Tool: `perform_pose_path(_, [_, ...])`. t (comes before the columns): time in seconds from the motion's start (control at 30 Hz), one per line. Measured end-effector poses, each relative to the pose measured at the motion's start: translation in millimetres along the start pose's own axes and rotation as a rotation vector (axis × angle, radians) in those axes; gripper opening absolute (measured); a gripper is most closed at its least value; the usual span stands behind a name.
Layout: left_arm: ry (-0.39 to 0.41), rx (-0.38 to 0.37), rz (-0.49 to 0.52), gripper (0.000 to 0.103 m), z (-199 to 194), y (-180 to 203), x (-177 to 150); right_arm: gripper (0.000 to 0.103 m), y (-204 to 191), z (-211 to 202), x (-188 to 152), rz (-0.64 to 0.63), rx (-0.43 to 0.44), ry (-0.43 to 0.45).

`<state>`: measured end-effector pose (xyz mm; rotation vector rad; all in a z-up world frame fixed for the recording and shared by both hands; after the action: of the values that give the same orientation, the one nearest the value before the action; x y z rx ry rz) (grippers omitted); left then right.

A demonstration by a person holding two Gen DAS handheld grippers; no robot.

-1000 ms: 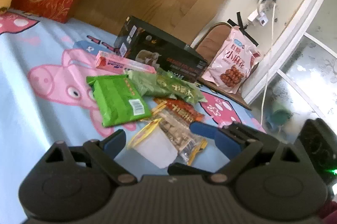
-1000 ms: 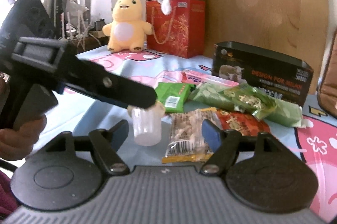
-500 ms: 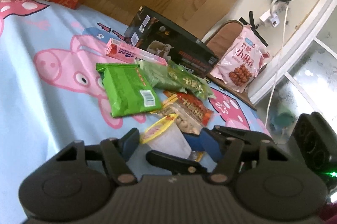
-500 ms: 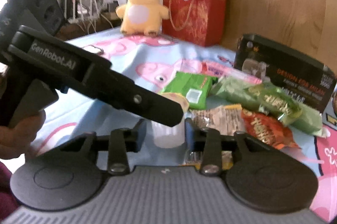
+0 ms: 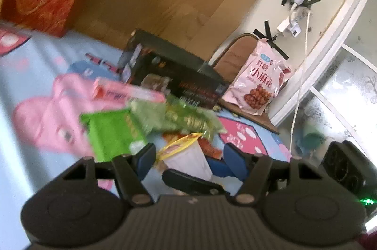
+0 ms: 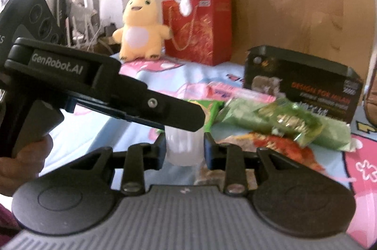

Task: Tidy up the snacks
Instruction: 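Lower the white cup into the black tin box and open the right gripper, then withdraw the right gripper from the tin box back over the snacks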

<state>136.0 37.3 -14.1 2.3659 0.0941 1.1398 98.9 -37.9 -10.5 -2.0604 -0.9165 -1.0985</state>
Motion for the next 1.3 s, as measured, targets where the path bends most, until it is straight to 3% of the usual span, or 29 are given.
perform_pose_path(0.23, [0.077, -0.02, 0.09, 0.07, 32, 33, 56, 0.035, 45, -7, 42, 0.026, -0.069, 0.095])
perform_pose_path(0.5, [0.105, -0.007, 0.054, 0.071, 79, 37, 114, 0.035, 104, 14, 85, 0.097, -0.135, 0.139])
perform_pose_path(0.63, [0.126, 0.033, 0.063, 0.083, 94, 39, 128, 0.037, 127, 26, 97, 0.153, -0.175, 0.145])
perform_pose_path(0.73, [0.13, 0.005, 0.066, 0.084, 87, 42, 124, 0.044, 145, 27, 96, 0.198, -0.251, 0.147])
perform_pose_path(0.8, [0.133, -0.011, 0.082, 0.084, 75, 42, 113, 0.049, 150, 18, 92, 0.25, -0.241, 0.172])
perform_pose_path(0.97, [0.127, -0.026, 0.106, 0.096, 43, 29, 75, 0.059, 133, -11, 69, 0.261, -0.203, 0.206])
perform_pose_path(1.1, [0.128, 0.034, 0.1, 0.096, 19, 2, 47, 0.06, 122, -20, 39, 0.295, -0.171, 0.165])
perform_pose_path(1.3, [0.135, 0.123, -0.031, 0.096, -6, -50, 29, 0.06, 117, -16, 15, 0.384, -0.134, 0.116])
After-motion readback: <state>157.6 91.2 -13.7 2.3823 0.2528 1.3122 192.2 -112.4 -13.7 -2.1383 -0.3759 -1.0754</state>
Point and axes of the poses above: each gripper's, at about its wrist camera, not at the fingertips, and z roughly the way its jaws point, y to its right, x to its top, the point moved 9 cm from there along z, roughly the way its jaws point, and after that the axes turned 8 degrees about x, right-handed, at the moved point
